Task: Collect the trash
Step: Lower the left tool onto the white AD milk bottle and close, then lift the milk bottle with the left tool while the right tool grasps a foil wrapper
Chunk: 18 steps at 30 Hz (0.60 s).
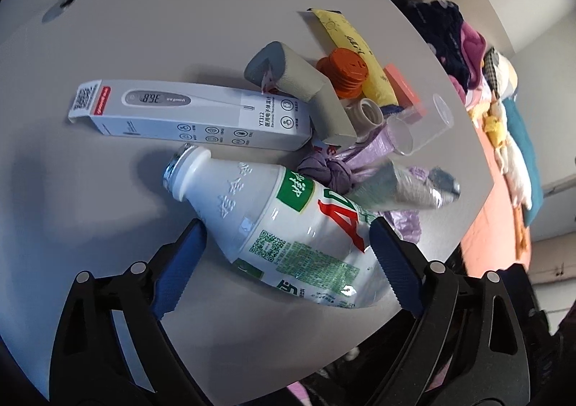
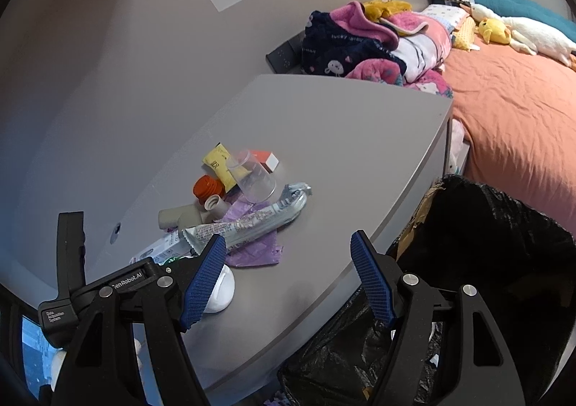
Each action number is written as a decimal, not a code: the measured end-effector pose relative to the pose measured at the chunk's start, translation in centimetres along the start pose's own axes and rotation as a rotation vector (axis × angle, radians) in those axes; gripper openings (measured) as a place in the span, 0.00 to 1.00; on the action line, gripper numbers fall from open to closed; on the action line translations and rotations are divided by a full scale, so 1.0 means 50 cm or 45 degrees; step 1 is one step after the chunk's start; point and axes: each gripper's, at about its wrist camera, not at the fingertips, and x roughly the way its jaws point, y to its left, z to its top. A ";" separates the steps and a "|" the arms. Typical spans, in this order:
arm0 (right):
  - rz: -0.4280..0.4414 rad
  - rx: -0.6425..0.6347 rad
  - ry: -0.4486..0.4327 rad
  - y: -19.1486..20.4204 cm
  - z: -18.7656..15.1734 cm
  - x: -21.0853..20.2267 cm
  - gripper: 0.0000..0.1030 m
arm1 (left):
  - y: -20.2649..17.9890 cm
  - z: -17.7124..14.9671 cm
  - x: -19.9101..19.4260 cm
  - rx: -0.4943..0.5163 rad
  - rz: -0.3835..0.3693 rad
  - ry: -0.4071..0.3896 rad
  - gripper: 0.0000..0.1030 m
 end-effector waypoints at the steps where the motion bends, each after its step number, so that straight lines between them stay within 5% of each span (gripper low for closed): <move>1: 0.003 0.004 0.008 0.000 0.001 0.006 0.70 | 0.003 0.002 0.001 -0.017 -0.007 0.004 0.84; 11: 0.032 0.060 0.083 0.001 0.008 0.069 0.70 | 0.006 0.004 0.010 -0.119 -0.087 0.045 0.74; 18: 0.027 0.113 0.109 -0.008 0.009 0.089 0.70 | -0.002 0.026 0.021 -0.180 -0.101 0.060 0.82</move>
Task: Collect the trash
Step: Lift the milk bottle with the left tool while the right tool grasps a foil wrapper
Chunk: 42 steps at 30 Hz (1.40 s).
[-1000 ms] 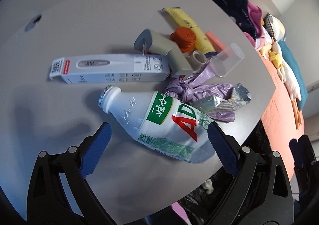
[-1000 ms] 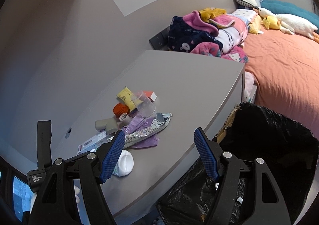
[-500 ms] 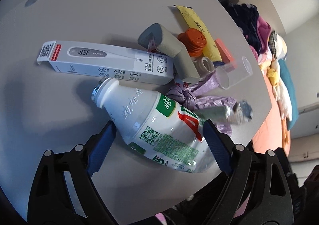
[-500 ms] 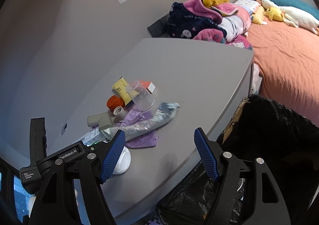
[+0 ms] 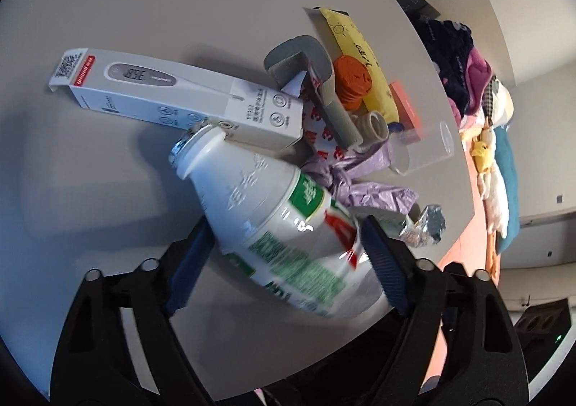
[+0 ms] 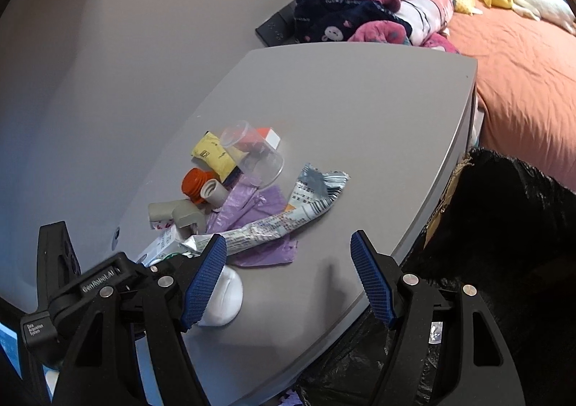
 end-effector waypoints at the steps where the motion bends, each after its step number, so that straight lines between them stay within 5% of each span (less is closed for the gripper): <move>1: -0.001 0.000 0.000 0.000 0.000 0.000 0.70 | -0.004 0.006 0.004 -0.014 0.009 0.019 0.85; 3: -0.003 0.001 -0.002 0.001 0.006 0.004 0.70 | -0.010 0.012 0.009 -0.033 0.035 0.034 0.85; 9: 0.009 0.013 0.012 0.001 0.020 0.021 0.70 | -0.015 0.019 0.007 -0.007 0.061 -0.002 0.60; 19: 0.036 0.129 0.074 -0.011 0.027 0.073 0.68 | 0.026 0.029 -0.010 0.021 -0.015 -0.023 0.60; 21: 0.051 0.142 0.095 -0.010 0.028 0.081 0.59 | 0.032 0.034 -0.017 0.014 -0.015 -0.034 0.60; 23: 0.073 0.165 0.124 -0.013 0.028 0.093 0.36 | 0.038 0.039 -0.025 0.006 -0.022 -0.041 0.60; 27: 0.106 0.192 0.121 -0.020 0.027 0.100 0.08 | 0.047 0.046 -0.040 -0.005 -0.032 -0.052 0.60; 42: 0.129 0.109 -0.102 0.014 0.059 -0.027 0.03 | 0.008 0.050 -0.093 0.065 -0.127 -0.094 0.60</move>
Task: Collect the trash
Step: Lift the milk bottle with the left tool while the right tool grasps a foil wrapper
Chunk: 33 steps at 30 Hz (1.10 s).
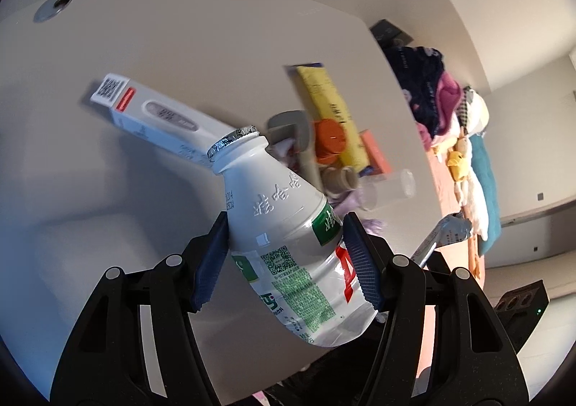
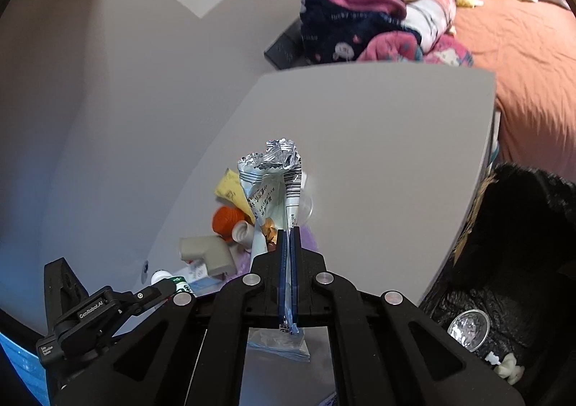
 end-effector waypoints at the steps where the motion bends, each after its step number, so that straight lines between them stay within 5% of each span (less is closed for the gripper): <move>1: -0.002 0.001 -0.016 0.001 0.002 -0.011 0.03 | -0.009 0.000 -0.005 0.015 -0.012 -0.003 0.60; 18: -0.070 0.042 -0.265 -0.015 -0.007 -0.191 0.03 | -0.141 -0.028 -0.035 0.262 -0.179 0.026 0.60; 33: -0.180 0.147 -0.439 -0.075 -0.026 -0.312 0.03 | -0.264 -0.090 -0.006 0.501 -0.291 0.148 0.60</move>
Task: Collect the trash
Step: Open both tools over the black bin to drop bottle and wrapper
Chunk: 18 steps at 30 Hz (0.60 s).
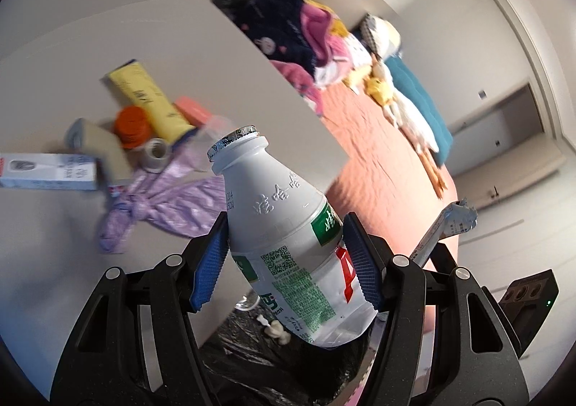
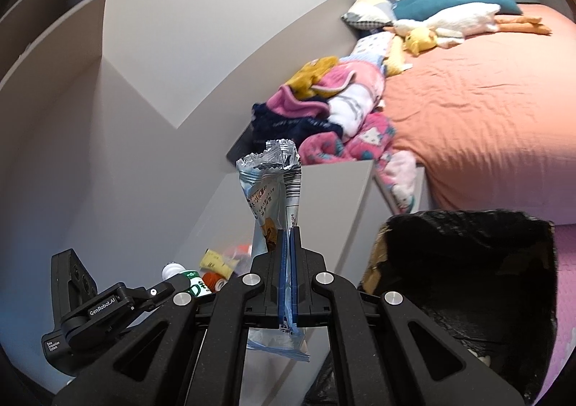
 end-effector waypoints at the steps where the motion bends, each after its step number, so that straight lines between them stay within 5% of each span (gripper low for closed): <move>1: -0.009 0.007 -0.013 -0.007 0.002 -0.008 0.03 | -0.007 -0.002 0.004 0.012 -0.006 0.006 0.60; 18: -0.138 0.088 -0.145 -0.101 0.018 -0.115 0.03 | -0.160 -0.043 0.080 0.248 -0.131 0.155 0.60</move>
